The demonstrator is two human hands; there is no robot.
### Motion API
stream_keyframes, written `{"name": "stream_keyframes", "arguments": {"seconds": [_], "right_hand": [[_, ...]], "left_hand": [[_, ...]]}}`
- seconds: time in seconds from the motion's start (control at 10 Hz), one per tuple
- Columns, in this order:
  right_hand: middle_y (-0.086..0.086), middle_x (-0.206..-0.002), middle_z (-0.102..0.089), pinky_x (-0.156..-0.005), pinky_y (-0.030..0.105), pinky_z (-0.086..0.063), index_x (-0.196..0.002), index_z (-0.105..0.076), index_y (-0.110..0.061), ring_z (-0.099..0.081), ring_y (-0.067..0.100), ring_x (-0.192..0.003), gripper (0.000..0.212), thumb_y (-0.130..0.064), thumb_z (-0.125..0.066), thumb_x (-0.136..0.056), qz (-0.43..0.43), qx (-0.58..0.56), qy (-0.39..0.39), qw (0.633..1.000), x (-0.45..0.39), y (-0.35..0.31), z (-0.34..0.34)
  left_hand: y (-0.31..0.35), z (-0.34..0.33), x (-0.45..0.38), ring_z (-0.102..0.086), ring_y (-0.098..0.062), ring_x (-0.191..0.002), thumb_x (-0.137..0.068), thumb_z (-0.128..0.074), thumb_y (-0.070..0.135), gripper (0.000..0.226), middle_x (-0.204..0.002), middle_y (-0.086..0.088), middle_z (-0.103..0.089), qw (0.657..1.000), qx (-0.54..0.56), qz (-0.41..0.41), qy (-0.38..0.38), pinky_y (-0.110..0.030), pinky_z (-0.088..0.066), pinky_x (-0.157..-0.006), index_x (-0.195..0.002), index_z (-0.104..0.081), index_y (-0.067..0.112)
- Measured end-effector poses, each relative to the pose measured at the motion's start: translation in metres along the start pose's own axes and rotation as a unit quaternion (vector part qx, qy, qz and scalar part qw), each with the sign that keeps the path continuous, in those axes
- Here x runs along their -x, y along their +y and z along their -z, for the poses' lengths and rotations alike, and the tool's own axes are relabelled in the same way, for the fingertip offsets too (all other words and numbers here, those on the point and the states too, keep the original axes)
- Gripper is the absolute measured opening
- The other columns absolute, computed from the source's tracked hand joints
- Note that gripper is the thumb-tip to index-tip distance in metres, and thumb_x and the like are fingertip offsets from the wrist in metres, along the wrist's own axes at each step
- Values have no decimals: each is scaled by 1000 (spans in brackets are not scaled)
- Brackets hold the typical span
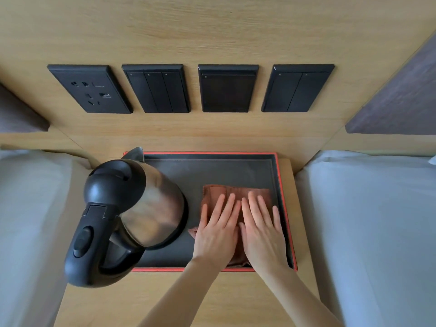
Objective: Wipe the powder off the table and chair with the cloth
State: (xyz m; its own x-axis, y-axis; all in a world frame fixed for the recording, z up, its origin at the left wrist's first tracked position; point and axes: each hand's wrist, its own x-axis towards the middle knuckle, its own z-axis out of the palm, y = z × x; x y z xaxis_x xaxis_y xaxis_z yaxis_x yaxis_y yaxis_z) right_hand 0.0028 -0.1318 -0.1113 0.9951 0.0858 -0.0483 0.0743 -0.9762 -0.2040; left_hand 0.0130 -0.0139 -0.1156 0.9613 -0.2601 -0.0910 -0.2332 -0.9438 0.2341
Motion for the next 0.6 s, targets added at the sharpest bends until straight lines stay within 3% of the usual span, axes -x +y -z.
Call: {"name": "stream_keyframes", "arguments": {"seconds": [0.1,0.2,0.3,0.4,0.5,0.6], "right_hand": [[9,-137,-53,-100,44,-43,-133,-42,-11,-50,23,-126,60,-44,-5,-98,-15,-1,-70,997,1,7,-13],[7,-135,-55,-92,44,-48,-133,-37,-12,-52,21,-124,62,-47,0,-97,-17,6,-119,993,2,14,-16],[6,-129,-61,-87,44,-51,-129,-43,-12,-59,20,-117,66,-46,3,-96,-18,18,-140,990,-3,14,-5],[7,-125,-63,-86,43,-52,-123,-57,-9,-61,20,-114,67,-39,-2,-98,-24,1,-105,994,-9,12,21],[5,-142,-46,-105,41,-41,-138,-41,-9,-44,20,-132,46,-25,-32,-95,7,-53,17,998,-23,0,69],[7,-139,-50,-100,37,-44,-139,-38,-11,-50,24,-127,52,-13,-53,-89,38,-97,32,994,-27,-11,142]], "left_hand": [[-8,-13,5,-56,-16,-122,-82,-33,46,55,-131,4,-61,995,7,21,-93,-49,-53,-87,-131,-44,22],[-11,-13,6,-59,-17,-119,-81,-30,49,58,-133,3,-59,991,3,43,-125,-46,-52,-88,-132,-43,23],[-2,7,0,-22,-20,-144,-81,-5,52,76,-158,2,-19,985,2,56,-160,-47,-24,-113,-148,-18,19],[10,41,-9,14,-17,-146,-98,-16,42,61,-159,2,15,986,18,52,-158,-42,2,-118,-149,7,18],[23,95,-25,17,-22,-145,-100,-27,32,59,-159,-4,13,987,48,49,-143,-44,-1,-118,-150,0,18],[34,156,-27,9,-24,-147,-99,-31,35,58,-160,-7,0,985,92,49,-134,-46,-9,-119,-150,-9,18]]}}
